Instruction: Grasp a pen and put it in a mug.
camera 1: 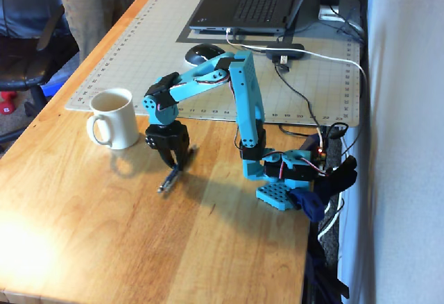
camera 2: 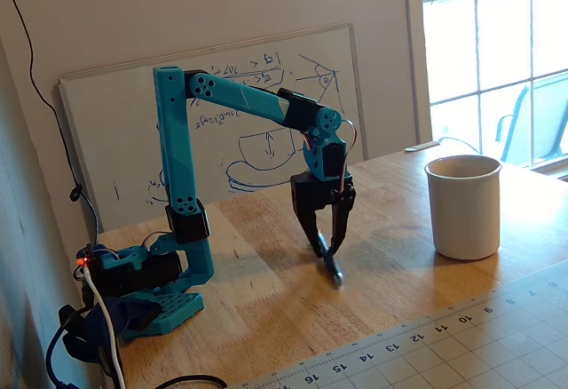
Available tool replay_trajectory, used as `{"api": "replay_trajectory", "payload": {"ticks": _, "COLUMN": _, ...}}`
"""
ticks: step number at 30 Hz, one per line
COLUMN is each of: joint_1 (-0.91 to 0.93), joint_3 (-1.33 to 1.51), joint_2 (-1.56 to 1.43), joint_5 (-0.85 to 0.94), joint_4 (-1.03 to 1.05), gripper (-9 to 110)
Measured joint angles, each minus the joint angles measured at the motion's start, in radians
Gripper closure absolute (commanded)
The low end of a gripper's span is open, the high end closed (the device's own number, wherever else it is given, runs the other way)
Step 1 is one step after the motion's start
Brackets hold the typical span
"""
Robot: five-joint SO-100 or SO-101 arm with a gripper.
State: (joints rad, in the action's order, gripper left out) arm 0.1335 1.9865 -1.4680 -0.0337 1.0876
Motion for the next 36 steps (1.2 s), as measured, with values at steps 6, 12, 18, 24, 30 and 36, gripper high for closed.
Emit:
{"api": "replay_trajectory", "payload": {"ticks": 6, "joint_1": -0.002, "joint_3": 0.000, "joint_2": 0.000, "joint_5": 0.000, "joint_4": -0.002, "gripper": 101}}
{"api": "replay_trajectory", "payload": {"ticks": 12, "joint_1": -0.002, "joint_3": 0.000, "joint_2": 0.000, "joint_5": 0.000, "joint_4": -0.002, "gripper": 101}}
{"api": "replay_trajectory", "payload": {"ticks": 18, "joint_1": -0.002, "joint_3": 0.000, "joint_2": -0.028, "joint_5": 0.000, "joint_4": -0.002, "gripper": 101}}
{"api": "replay_trajectory", "payload": {"ticks": 24, "joint_1": -0.051, "joint_3": 0.000, "joint_2": -0.124, "joint_5": 0.000, "joint_4": -0.002, "gripper": 100}}
{"api": "replay_trajectory", "payload": {"ticks": 30, "joint_1": -0.080, "joint_3": 0.025, "joint_2": -0.265, "joint_5": -0.005, "joint_4": 0.005, "gripper": 100}}
{"api": "replay_trajectory", "payload": {"ticks": 36, "joint_1": -0.081, "joint_3": 0.044, "joint_2": -0.405, "joint_5": -0.064, "joint_4": 0.003, "gripper": 100}}
